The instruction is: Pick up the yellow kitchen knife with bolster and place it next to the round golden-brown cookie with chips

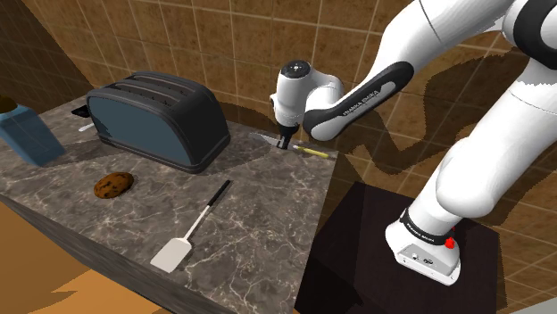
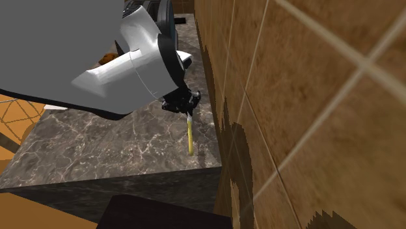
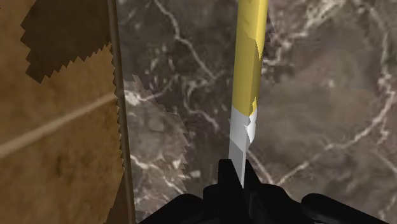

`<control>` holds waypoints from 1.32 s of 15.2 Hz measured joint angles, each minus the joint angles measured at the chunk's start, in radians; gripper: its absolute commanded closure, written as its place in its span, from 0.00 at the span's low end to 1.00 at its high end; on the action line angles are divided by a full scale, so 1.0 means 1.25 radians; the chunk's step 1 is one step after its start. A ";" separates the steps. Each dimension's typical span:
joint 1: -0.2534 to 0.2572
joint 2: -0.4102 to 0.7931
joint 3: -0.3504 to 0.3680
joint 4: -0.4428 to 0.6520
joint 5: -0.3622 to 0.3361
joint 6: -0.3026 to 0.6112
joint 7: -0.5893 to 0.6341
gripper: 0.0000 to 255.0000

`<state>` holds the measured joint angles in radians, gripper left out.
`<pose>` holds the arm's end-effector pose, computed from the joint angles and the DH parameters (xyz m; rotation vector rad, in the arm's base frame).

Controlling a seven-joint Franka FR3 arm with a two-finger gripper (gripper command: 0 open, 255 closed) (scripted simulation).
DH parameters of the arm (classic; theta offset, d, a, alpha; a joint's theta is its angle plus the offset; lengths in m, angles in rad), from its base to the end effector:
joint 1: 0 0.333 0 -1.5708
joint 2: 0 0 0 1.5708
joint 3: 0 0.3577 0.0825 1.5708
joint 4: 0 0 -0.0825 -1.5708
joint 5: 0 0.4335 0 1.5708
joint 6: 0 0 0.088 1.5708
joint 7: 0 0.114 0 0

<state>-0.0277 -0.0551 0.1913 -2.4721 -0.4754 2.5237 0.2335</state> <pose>0.5037 0.0855 0.3199 2.8210 0.4354 0.2291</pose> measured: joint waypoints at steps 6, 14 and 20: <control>0.002 -0.011 0.000 0.002 0.012 -0.012 -0.011 1.00; 0.013 -0.073 -0.002 0.026 0.072 -0.090 -0.070 1.00; 0.020 -0.110 -0.005 0.056 0.104 -0.151 -0.107 1.00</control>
<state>-0.0025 -0.1929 0.1845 -2.4022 -0.3448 2.3352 0.0999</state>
